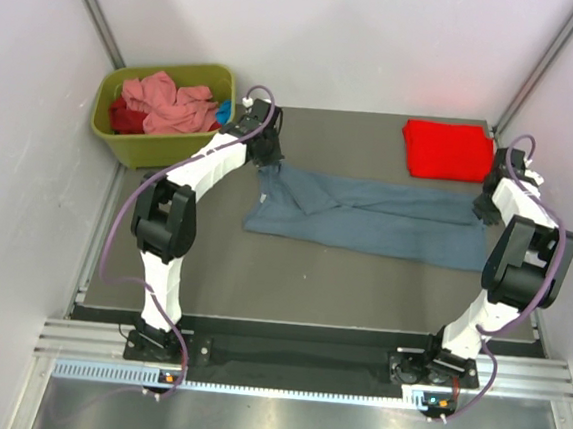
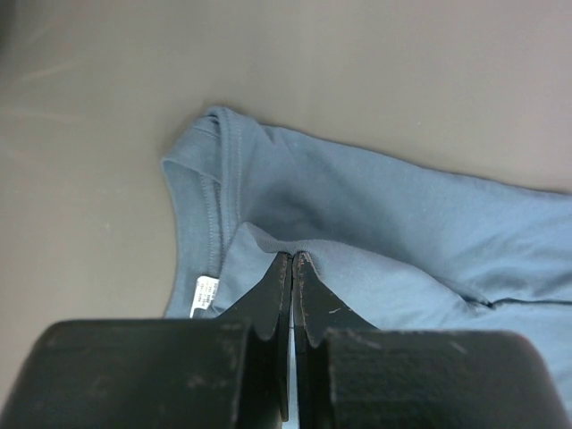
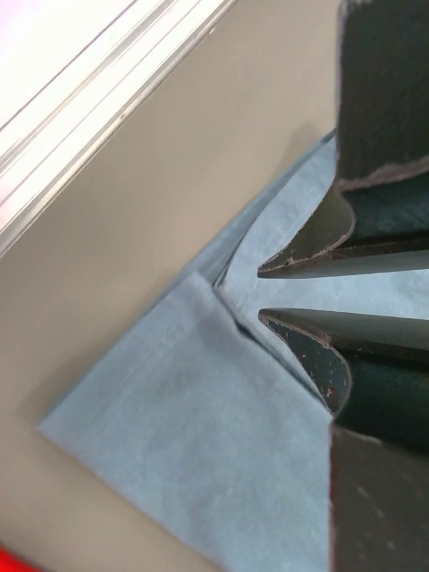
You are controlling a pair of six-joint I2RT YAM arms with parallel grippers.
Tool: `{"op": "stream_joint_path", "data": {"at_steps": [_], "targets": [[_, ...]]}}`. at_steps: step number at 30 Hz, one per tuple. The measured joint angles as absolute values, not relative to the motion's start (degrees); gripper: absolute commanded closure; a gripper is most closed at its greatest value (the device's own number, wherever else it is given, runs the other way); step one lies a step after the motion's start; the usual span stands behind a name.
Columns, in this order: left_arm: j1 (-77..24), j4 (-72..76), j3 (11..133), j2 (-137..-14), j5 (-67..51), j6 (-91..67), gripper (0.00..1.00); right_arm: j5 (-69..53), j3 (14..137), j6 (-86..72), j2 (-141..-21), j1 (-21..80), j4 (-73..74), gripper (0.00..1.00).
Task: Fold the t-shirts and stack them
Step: Fold the tshirt
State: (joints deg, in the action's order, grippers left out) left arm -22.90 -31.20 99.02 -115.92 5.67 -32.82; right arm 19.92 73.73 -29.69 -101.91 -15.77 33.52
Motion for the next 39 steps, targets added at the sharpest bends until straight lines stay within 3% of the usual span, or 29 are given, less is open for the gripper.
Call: {"op": "stream_joint_path", "data": {"at_steps": [8,20,30,32,35,39], "targets": [[-22.9,-30.0,99.3,-117.5,2.1,-32.9,1.00,20.2,72.6,-31.1,-101.4,-15.7,36.9,0.80],[-22.8,-29.6,103.1,-119.0,2.0,-31.4,1.00,18.7,59.7,-33.1,-98.3,-19.6,34.8,0.82],[-22.3,-22.7,103.8,-121.4,-7.8,-29.3,1.00,16.6,58.1,-31.8,-93.9,-21.4,32.8,0.79],[-22.2,-21.3,104.4,-122.5,-9.8,-28.4,1.00,15.6,58.2,-30.7,-91.9,-20.7,32.3,0.78],[-22.2,-19.5,105.6,-124.3,-12.5,-27.6,1.00,14.4,58.2,-28.9,-89.1,-18.1,31.5,0.66],[-21.8,-17.1,106.1,-125.8,-15.6,-27.0,1.00,12.7,58.1,-27.0,-85.3,-10.1,27.8,0.63]]}}
